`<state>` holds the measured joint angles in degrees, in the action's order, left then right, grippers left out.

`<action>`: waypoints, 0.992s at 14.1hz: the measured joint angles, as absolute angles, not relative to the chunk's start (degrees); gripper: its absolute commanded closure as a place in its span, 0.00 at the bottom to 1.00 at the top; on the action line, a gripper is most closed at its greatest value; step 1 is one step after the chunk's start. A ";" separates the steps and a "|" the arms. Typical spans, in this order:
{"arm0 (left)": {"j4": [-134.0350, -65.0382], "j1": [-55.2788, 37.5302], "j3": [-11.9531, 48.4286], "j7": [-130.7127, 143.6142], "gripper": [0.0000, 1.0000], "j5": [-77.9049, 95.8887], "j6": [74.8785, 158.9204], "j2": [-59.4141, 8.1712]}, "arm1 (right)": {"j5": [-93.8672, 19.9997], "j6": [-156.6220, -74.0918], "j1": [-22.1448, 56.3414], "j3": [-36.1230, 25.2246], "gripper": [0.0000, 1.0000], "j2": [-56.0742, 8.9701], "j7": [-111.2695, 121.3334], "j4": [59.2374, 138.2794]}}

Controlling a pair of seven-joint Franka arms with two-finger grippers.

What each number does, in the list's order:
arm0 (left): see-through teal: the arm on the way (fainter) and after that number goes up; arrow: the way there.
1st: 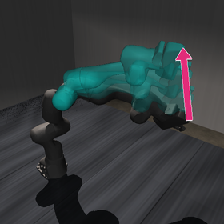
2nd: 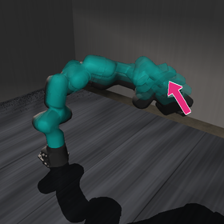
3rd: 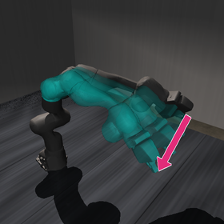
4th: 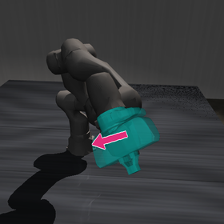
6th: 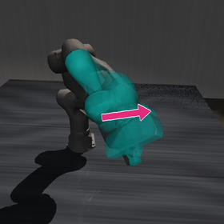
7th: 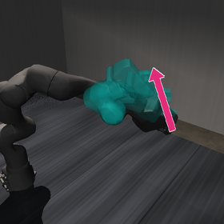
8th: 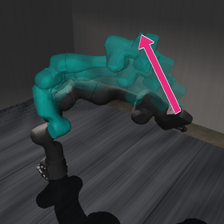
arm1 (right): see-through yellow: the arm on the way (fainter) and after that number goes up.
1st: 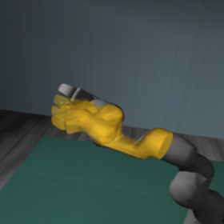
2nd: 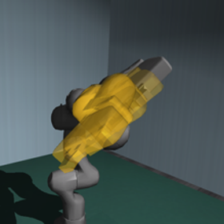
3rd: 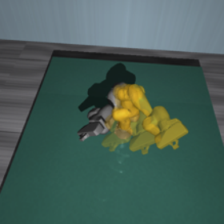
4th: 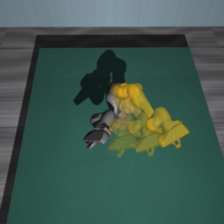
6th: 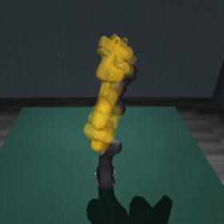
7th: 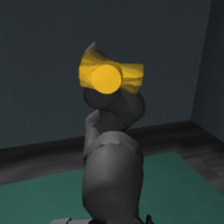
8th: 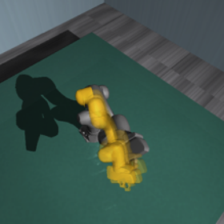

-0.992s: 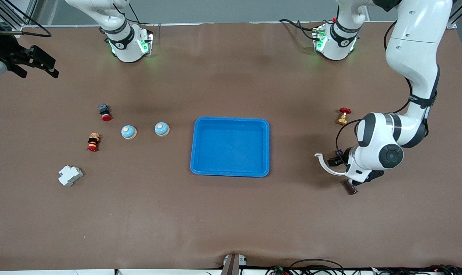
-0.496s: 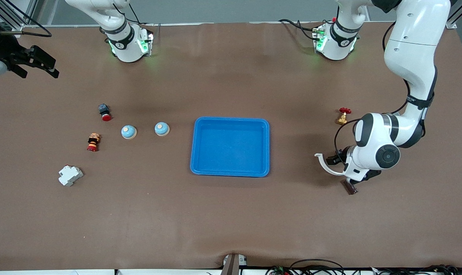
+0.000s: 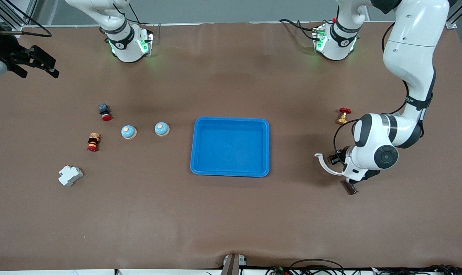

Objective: Place electrolytic capacitor and blue bell in tray
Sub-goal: 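Lower the left gripper and grasp the capacitor inside the white clamp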

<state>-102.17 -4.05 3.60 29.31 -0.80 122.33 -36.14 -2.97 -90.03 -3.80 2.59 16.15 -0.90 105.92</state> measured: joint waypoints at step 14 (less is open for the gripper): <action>-98.08 -4.88 3.79 34.12 0.99 -0.80 116.54 -34.20 | -2.97 -90.03 -3.79 2.71 0.00 16.15 -0.90 106.29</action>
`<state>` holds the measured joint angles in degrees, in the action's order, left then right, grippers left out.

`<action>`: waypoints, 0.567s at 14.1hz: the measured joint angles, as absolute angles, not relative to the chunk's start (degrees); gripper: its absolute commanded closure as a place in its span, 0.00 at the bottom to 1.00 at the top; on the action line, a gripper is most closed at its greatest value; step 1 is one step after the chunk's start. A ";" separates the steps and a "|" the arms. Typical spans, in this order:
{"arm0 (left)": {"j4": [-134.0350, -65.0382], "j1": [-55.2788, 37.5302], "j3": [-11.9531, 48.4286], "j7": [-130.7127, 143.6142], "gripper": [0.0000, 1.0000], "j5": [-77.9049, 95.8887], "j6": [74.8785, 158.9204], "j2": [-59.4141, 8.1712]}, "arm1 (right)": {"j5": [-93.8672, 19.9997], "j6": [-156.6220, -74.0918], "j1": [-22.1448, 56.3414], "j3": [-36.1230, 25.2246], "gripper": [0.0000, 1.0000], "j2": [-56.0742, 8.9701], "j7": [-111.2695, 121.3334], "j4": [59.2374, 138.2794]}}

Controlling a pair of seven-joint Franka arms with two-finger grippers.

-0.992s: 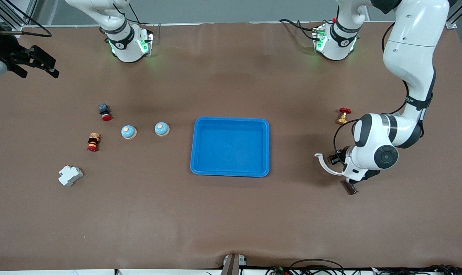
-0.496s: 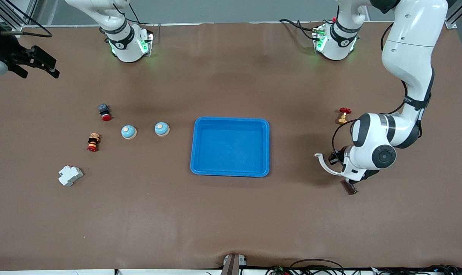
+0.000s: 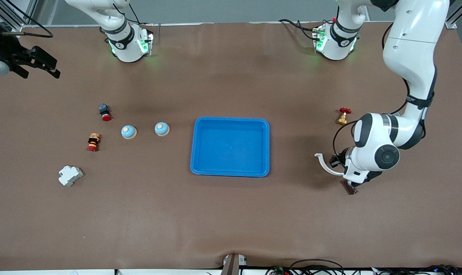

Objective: Place electrolytic capacitor and blue bell in tray
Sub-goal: 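Lift the capacitor with the left gripper and carry it over the tray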

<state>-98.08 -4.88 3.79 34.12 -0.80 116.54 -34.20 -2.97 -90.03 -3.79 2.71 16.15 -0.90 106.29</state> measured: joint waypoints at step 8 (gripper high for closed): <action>-84.39 -5.27 15.76 55.24 0.99 1.95 96.43 -30.14 | -2.97 -90.03 -3.79 2.75 0.00 16.15 -0.89 106.33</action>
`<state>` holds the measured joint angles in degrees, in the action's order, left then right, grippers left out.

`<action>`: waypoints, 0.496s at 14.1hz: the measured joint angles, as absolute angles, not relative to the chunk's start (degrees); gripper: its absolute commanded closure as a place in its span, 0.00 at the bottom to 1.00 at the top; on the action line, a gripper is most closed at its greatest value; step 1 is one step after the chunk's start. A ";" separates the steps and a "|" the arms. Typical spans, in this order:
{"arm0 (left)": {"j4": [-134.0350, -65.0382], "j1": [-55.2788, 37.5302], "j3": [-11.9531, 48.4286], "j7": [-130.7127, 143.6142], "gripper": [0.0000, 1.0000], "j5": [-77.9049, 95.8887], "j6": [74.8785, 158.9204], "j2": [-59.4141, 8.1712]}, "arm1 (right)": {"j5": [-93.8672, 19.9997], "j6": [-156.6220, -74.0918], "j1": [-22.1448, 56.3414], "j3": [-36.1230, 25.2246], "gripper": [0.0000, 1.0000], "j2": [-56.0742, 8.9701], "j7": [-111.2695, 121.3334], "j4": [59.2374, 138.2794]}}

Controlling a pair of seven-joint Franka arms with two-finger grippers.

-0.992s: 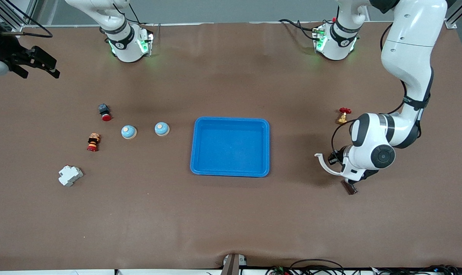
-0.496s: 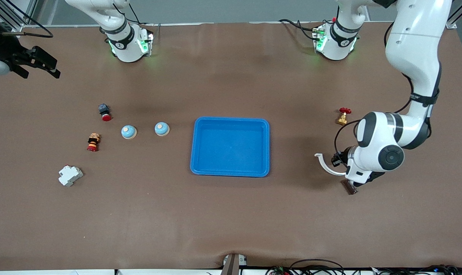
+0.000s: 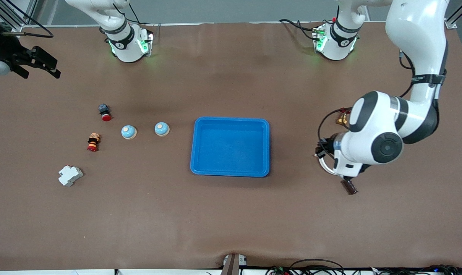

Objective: Place electrolytic capacitor and blue bell in tray
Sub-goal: 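Lift the capacitor with the left gripper and carry it over the tray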

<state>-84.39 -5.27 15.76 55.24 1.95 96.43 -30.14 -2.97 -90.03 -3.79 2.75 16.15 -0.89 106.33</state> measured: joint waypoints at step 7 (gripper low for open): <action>-83.39 -9.97 22.51 71.22 0.99 2.28 98.18 -30.59 | -2.97 -90.03 -3.79 2.77 0.00 16.15 -0.89 106.34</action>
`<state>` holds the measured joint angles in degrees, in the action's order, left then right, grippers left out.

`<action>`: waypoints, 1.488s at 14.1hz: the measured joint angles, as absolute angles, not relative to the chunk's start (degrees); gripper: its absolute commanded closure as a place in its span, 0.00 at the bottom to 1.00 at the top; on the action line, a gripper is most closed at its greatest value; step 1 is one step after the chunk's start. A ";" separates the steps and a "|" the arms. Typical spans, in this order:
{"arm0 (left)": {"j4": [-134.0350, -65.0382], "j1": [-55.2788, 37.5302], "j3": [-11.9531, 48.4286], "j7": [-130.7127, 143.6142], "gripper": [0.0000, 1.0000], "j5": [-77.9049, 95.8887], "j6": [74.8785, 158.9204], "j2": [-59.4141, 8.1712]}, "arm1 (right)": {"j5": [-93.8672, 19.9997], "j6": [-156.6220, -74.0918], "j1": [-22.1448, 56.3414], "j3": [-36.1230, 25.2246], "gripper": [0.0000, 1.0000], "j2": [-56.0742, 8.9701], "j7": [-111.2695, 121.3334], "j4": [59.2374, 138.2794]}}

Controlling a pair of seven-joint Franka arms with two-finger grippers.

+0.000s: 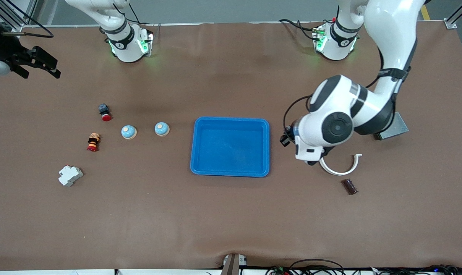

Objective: Place electrolytic capacitor and blue bell in tray
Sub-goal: 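Lift the capacitor with the left gripper and carry it over the tray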

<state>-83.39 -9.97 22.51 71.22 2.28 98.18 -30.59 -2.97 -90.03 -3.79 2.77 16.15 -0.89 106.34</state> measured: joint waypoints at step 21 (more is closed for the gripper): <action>-83.47 -21.62 22.30 93.50 1.00 -5.17 120.75 -41.99 | -3.02 -89.94 -3.09 3.08 0.00 16.15 -0.91 106.36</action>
